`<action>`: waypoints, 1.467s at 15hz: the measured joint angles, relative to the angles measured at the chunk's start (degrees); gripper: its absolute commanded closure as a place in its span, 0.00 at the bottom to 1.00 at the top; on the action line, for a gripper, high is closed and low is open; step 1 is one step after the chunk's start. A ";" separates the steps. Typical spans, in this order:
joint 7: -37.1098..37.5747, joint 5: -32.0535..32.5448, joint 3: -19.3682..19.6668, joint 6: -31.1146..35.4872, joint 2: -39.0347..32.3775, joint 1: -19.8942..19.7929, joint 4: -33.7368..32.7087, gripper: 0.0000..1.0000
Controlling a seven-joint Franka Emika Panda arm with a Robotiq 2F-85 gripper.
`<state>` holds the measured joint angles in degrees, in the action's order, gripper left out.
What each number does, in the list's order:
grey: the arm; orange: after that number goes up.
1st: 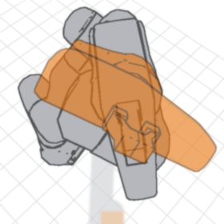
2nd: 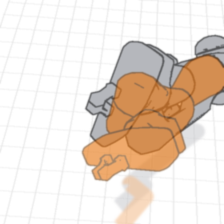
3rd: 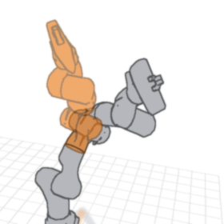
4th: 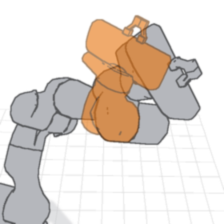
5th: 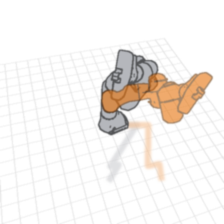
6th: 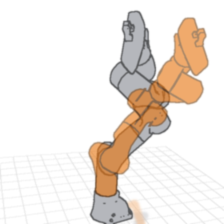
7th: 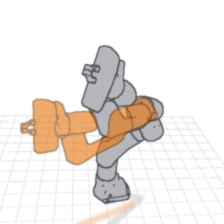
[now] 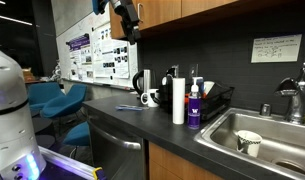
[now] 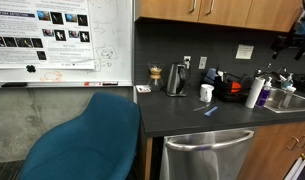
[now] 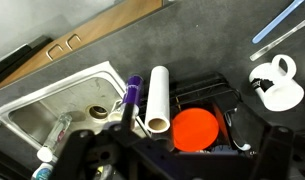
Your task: Move the purple bottle to the left
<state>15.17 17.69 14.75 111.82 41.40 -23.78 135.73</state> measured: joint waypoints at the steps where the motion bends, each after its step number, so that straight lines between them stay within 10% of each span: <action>1: 0.00 0.00 0.00 0.00 0.00 0.00 0.00 0.00; 9: 4.94 0.16 -1.37 3.59 -4.65 -0.10 -1.73 0.00; 22: 6.43 -0.17 6.46 1.68 -33.92 -1.67 -29.34 0.00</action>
<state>21.60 17.52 21.21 113.50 7.48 -25.45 106.39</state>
